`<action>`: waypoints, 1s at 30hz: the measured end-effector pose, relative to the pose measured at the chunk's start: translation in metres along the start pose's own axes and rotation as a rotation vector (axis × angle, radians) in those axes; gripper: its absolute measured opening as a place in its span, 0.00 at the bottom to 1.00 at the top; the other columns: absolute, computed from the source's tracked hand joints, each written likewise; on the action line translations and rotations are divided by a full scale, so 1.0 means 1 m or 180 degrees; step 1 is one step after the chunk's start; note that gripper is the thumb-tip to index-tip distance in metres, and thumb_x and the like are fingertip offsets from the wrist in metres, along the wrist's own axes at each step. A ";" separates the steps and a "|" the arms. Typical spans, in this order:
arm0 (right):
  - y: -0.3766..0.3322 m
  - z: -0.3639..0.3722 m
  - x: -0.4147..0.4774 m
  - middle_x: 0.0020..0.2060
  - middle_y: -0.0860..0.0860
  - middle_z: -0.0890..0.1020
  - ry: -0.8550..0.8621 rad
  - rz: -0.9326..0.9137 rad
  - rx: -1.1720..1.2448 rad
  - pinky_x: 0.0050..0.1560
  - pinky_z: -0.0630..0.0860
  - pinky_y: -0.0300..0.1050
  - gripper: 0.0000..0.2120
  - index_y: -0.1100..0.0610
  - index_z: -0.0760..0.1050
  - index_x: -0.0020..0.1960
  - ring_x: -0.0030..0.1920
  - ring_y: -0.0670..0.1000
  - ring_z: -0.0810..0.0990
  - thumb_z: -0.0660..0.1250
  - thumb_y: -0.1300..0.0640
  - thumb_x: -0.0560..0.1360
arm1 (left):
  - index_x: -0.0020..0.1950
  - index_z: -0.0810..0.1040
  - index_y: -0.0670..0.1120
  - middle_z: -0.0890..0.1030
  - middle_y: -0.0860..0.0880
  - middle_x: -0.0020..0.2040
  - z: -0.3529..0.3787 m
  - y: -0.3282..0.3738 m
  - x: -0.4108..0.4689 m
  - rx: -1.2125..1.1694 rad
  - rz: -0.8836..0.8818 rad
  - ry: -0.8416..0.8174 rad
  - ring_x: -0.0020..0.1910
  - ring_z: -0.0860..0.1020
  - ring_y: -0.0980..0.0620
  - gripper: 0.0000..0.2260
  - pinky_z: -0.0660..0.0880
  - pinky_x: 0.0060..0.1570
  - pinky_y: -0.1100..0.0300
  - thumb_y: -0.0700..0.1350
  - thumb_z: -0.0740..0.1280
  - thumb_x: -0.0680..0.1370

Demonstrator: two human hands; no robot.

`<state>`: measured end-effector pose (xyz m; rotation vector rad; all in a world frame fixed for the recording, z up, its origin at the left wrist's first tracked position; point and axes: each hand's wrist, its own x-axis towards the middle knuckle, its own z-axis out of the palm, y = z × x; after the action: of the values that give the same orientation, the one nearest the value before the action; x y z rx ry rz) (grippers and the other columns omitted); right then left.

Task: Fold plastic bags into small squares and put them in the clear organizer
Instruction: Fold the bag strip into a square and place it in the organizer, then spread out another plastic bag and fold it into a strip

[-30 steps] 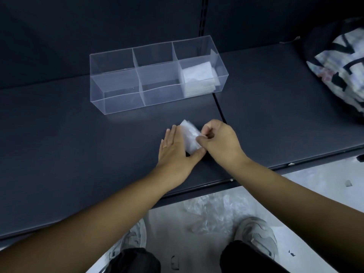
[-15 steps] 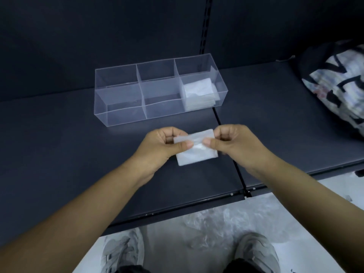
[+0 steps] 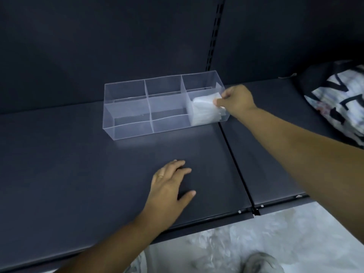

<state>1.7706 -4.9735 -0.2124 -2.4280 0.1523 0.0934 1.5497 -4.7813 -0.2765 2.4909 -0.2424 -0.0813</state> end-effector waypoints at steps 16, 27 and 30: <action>-0.011 0.014 -0.046 0.55 0.54 0.77 0.0120 -0.2089 -0.1332 0.59 0.67 0.50 0.17 0.57 0.79 0.56 0.57 0.57 0.73 0.60 0.46 0.80 | 0.73 0.66 0.49 0.63 0.50 0.76 0.006 0.000 -0.005 0.1124 0.0220 -0.0300 0.76 0.57 0.51 0.27 0.51 0.75 0.52 0.58 0.47 0.79; 0.018 -0.026 -0.108 0.55 0.56 0.77 0.0725 -0.2027 -0.0370 0.56 0.67 0.41 0.18 0.62 0.78 0.58 0.56 0.52 0.74 0.56 0.50 0.82 | 0.76 0.61 0.44 0.61 0.45 0.77 0.008 0.002 -0.012 0.1593 0.0371 -0.0424 0.76 0.57 0.45 0.29 0.55 0.74 0.44 0.57 0.46 0.80; 0.097 -0.044 -0.190 0.45 0.54 0.76 0.1530 -0.1464 -0.0177 0.49 0.69 0.44 0.14 0.61 0.76 0.47 0.48 0.52 0.74 0.56 0.55 0.82 | 0.77 0.60 0.43 0.59 0.44 0.77 0.009 0.000 -0.013 0.1619 0.0420 -0.0432 0.76 0.57 0.45 0.30 0.55 0.74 0.44 0.59 0.44 0.80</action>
<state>1.5704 -5.0590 -0.2212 -2.4345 -0.1996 -0.7003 1.5356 -4.7845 -0.2836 2.9679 -0.5416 -0.1499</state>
